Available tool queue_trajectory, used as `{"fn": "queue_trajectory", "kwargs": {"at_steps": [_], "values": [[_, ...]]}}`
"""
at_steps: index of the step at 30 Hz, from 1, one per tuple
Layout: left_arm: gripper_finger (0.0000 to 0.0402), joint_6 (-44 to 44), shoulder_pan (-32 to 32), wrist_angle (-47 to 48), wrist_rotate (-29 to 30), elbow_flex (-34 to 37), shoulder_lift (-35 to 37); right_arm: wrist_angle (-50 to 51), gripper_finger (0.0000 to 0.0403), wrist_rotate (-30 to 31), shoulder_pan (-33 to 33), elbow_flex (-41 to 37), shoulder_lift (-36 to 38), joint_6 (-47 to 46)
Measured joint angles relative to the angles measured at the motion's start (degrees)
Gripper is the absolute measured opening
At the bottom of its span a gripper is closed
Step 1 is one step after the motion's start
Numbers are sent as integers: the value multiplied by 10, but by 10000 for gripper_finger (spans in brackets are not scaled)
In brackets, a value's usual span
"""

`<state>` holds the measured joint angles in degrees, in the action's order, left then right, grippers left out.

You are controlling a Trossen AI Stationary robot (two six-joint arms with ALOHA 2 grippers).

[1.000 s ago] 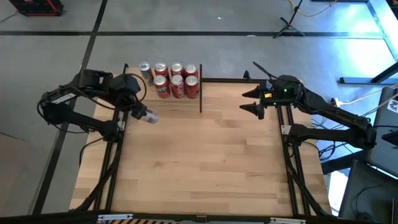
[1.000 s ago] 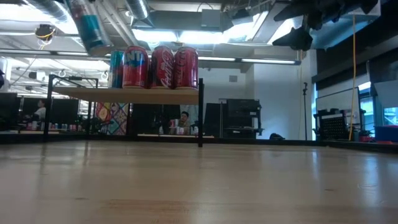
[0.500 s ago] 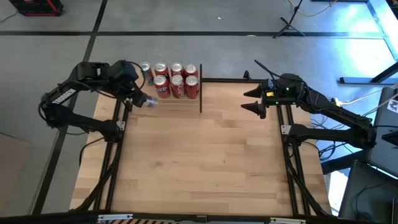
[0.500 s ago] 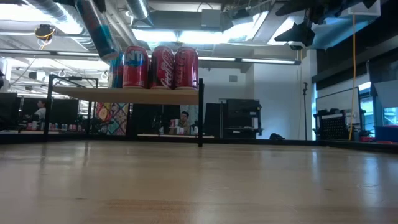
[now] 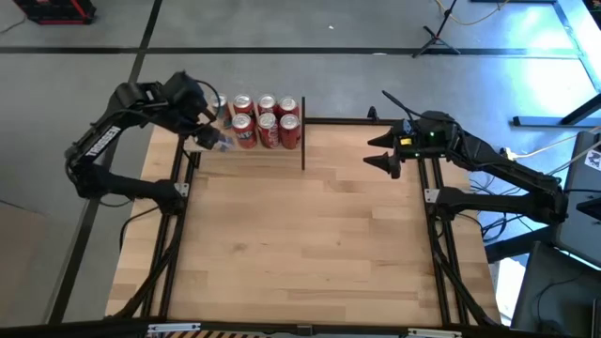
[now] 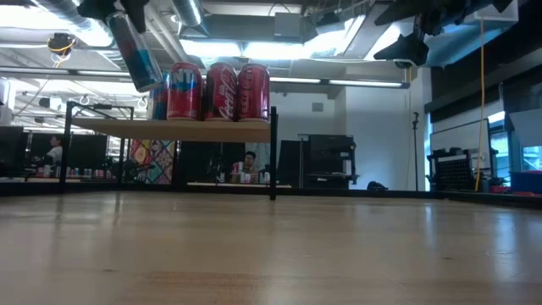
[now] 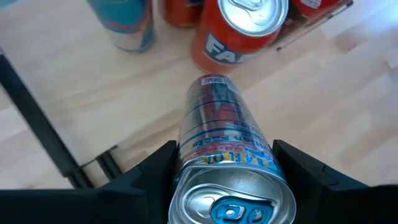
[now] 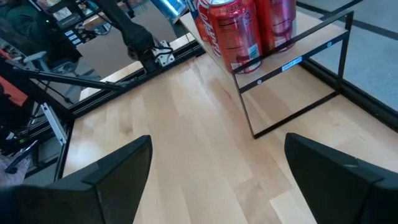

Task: Place canned beverage on shelf
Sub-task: Put the blue soda can on the shelf aligned with the other blue soda can

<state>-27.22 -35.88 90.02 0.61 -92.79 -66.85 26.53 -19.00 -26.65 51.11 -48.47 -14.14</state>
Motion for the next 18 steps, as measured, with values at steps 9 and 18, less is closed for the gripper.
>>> {"fn": "queue_trajectory", "kwargs": {"at_steps": [9, 18], "values": [[202, 93, -82, 0, -3, 0, -29, 5, 358, 0, 0, 0, -9, -5], [202, 138, -107, -1, -14, 0, -91, 6, 358, 5, 0, 0, -10, -6]]}}
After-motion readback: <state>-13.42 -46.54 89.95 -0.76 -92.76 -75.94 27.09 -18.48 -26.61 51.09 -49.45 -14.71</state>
